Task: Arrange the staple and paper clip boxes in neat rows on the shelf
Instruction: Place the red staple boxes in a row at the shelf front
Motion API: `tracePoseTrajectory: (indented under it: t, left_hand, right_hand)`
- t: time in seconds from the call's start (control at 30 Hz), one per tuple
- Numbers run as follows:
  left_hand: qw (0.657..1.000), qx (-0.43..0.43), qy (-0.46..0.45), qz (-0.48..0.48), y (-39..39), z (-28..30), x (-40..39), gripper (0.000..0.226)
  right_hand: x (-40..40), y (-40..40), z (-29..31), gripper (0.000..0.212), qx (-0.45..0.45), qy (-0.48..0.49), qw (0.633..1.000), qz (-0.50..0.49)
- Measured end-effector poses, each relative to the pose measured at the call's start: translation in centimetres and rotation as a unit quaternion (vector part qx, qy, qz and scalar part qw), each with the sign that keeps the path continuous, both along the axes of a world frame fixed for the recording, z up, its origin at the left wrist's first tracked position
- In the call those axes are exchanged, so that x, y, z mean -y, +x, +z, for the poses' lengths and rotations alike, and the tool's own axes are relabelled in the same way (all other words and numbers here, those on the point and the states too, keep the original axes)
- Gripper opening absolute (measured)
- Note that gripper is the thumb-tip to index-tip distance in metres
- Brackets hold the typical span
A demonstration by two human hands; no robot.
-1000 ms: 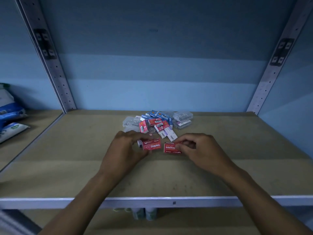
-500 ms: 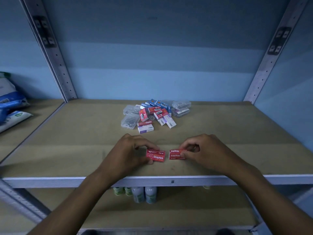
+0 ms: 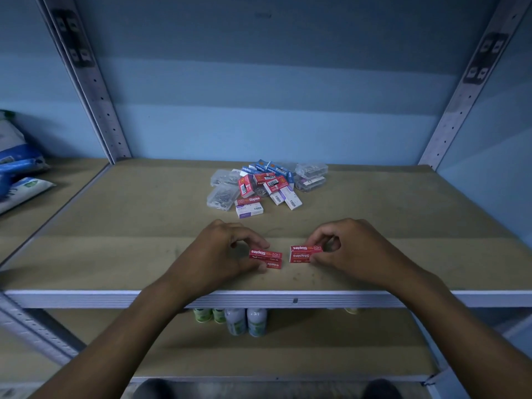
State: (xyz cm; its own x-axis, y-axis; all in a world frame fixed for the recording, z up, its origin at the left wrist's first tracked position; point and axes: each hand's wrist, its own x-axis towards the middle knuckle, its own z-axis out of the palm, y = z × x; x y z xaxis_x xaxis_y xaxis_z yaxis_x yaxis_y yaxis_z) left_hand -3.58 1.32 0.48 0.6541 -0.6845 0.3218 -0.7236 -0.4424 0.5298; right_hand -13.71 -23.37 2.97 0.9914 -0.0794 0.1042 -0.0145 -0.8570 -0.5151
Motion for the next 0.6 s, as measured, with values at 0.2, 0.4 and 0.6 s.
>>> tracePoseTrajectory:
  t: [0.2, 0.4, 0.6]
  left_hand:
    - [1.0, 0.006, -0.001, -0.01, -0.3, 0.5, 0.0, 0.017]
    - [0.999, 0.0, -0.027, -0.018, -0.4, 0.8, 0.0, 0.025]
    - [0.999, -0.002, -0.01, -0.037, -0.3, 0.8, -0.3, 0.028]
  right_hand:
    - [0.4, -0.2, 0.8, 0.025, 0.039, 0.059, 0.997, 0.036]
    - [0.3, -0.6, 1.3, 0.047, 0.064, 0.081, 0.993, 0.064]
    - [-0.2, -0.5, 0.7, 0.063, 0.026, 0.088, 0.993, 0.073]
